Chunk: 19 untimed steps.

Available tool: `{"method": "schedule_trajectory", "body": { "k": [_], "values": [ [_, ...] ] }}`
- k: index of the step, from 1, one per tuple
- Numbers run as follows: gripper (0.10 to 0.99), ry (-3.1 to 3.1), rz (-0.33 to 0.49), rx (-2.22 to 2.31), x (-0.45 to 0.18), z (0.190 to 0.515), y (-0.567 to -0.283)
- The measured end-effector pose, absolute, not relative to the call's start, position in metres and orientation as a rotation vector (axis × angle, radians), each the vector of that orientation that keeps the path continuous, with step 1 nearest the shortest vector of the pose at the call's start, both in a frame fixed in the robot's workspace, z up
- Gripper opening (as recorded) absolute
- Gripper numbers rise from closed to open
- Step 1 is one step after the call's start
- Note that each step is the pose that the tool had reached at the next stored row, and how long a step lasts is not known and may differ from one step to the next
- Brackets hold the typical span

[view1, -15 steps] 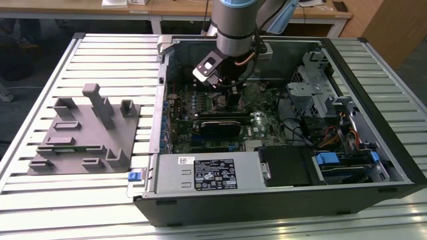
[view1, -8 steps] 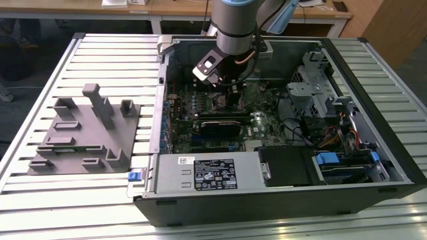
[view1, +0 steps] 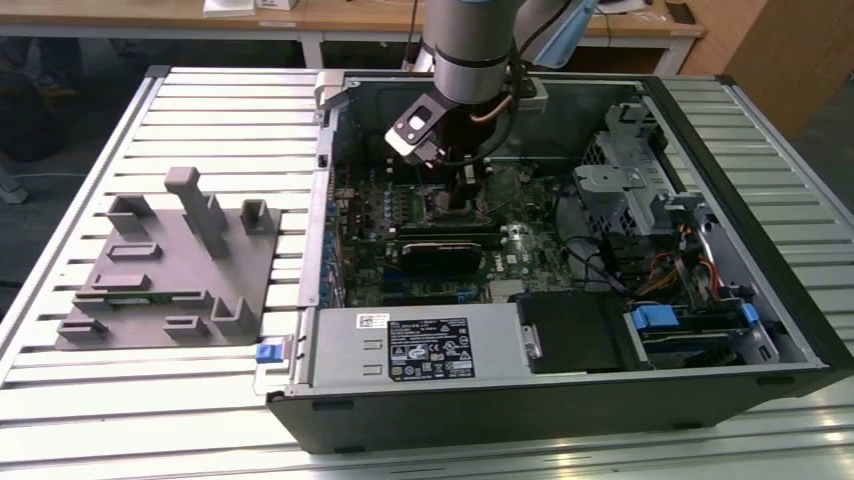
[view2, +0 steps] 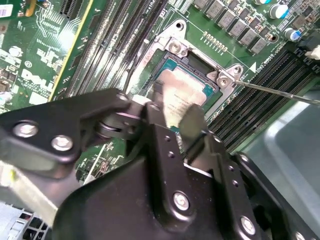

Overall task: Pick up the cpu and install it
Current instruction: 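Place the cpu into insertion slot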

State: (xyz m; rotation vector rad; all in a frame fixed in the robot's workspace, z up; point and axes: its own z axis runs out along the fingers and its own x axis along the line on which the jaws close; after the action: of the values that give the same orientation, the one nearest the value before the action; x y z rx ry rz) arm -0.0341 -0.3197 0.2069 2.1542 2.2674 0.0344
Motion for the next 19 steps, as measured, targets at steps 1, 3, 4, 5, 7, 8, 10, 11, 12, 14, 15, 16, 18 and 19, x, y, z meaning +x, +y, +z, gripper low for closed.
{"method": "schedule_trajectory", "body": {
  "k": [1,3,4,5,7,8,10,11,12,14,15,16,18,19],
  "values": [
    [0.408,2.267,0.033,2.154,-0.0341,0.2078,-0.3197],
    [0.349,2.266,0.032,2.153,-0.0341,0.2092,-0.3197],
    [0.290,2.266,0.030,2.152,-0.0340,0.2096,-0.3196],
    [0.231,2.265,0.029,2.152,-0.0341,0.2101,-0.3197],
    [0.173,2.265,0.028,2.151,-0.0340,0.2108,-0.3197],
    [0.114,2.264,0.027,2.151,-0.0341,0.2112,-0.3197],
    [0.106,2.264,0.026,2.151,-0.0341,0.2119,-0.3197],
    [0.106,2.264,0.026,2.151,-0.0340,0.2120,-0.3197],
    [0.106,2.264,0.026,2.151,-0.0341,0.2122,-0.3197],
    [0.106,2.264,0.025,2.151,-0.0341,0.2131,-0.3197],
    [0.106,2.264,0.026,2.151,-0.0341,0.2137,-0.3197],
    [0.106,2.264,0.026,2.151,-0.0341,0.2144,-0.3197],
    [0.106,2.264,0.026,2.151,-0.0341,0.2149,-0.3197],
    [0.106,2.264,0.026,2.151,-0.0341,0.2153,-0.3197]
  ]
}}
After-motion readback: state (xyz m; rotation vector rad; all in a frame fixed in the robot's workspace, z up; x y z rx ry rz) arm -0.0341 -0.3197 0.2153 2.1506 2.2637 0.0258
